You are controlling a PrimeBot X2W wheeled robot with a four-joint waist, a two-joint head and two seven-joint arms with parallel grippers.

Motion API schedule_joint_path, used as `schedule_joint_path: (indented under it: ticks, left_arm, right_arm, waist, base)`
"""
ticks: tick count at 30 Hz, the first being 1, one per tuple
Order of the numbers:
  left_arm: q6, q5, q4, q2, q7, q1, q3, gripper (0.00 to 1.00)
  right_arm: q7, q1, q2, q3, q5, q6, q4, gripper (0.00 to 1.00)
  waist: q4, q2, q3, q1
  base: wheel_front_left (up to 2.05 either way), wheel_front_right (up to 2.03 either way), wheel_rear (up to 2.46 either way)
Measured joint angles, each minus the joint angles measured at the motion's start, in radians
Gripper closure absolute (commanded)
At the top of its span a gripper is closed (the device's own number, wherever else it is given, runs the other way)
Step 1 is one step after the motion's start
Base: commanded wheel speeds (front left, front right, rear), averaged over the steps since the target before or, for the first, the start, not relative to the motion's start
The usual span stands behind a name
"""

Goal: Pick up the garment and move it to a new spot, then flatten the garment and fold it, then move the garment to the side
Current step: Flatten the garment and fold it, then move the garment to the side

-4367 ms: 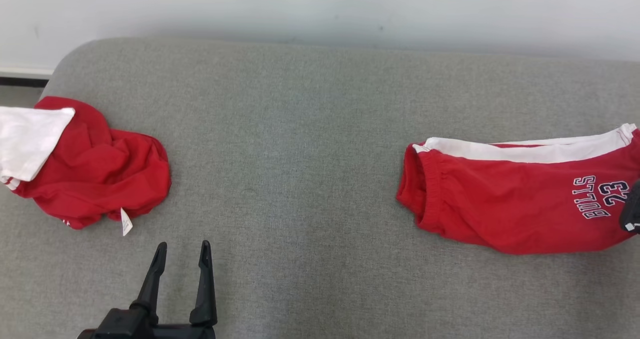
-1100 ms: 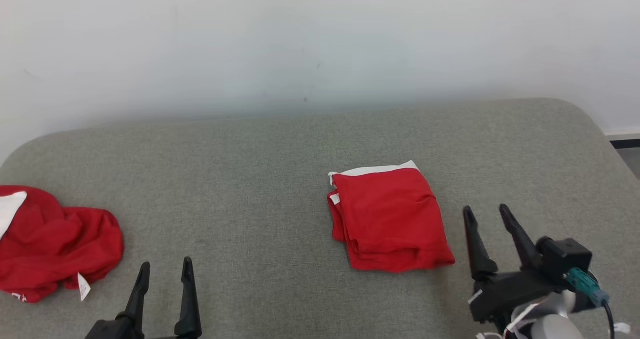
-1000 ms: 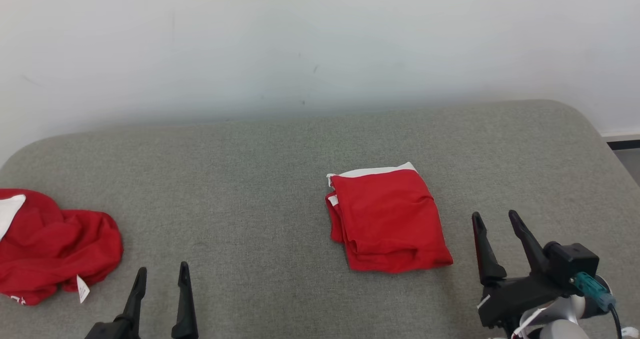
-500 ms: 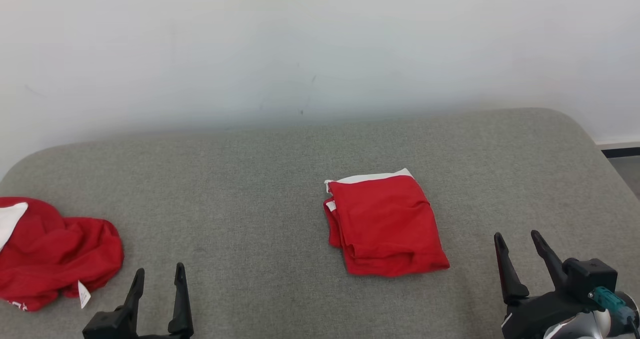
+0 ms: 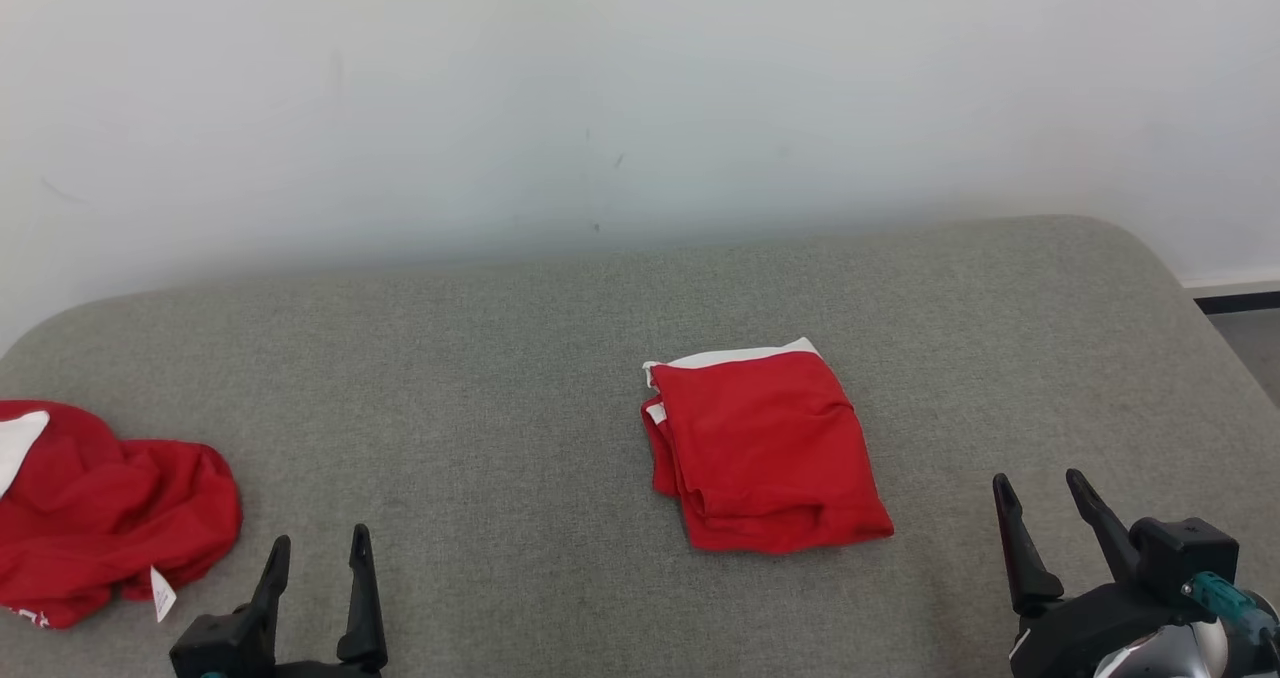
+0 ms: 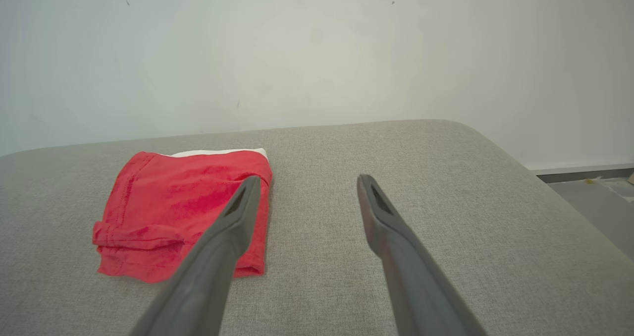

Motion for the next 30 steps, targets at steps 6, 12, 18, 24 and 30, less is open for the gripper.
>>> schedule_joint_path:
  ticks: [6, 12, 18, 24, 30]
  left_arm:
    - [-0.004, 0.006, -0.01, 0.0, 0.0, 0.0, 0.0, 0.0]
    - [-0.007, 0.006, -0.019, 0.0, 0.0, 0.001, -0.007, 0.0]
    - [-0.008, 0.008, -0.049, 0.0, 0.0, -0.001, -0.027, 0.0]
    - [-0.008, 0.007, -0.082, 0.0, 0.0, -0.016, -0.067, 0.0]
    - [-0.007, 0.003, -0.115, 0.0, 0.0, -0.068, -0.105, 0.0]
  right_arm:
    - [0.003, 0.001, 0.007, -0.001, 0.0, 0.0, -0.002, 0.0]
    - [0.008, 0.0, 0.011, -0.002, -0.009, 0.0, -0.003, 0.0]
    - [0.06, -0.035, 0.009, -0.016, -0.003, 0.0, 0.012, 0.0]
    - [0.202, -0.149, -0.011, -0.012, 0.027, 0.0, 0.081, 0.0]
    - [0.347, -0.324, -0.03, -0.007, 0.075, 0.0, 0.212, 0.0]
  waist:
    - [0.003, 0.0, 0.006, 0.0]
    - [0.008, 0.0, 0.009, 0.0]
    - [0.021, 0.0, 0.022, 0.0]
    - [0.04, 0.0001, 0.055, 0.0]
    - [0.076, 0.0001, 0.118, 0.0002]
  base:
    - [0.0, 0.0, 0.0]
    - [0.0, 0.0, 0.0]
    - [0.0, 0.0, 0.0]
    - [0.0, 0.0, 0.0]
    - [0.0, 0.0, 0.0]
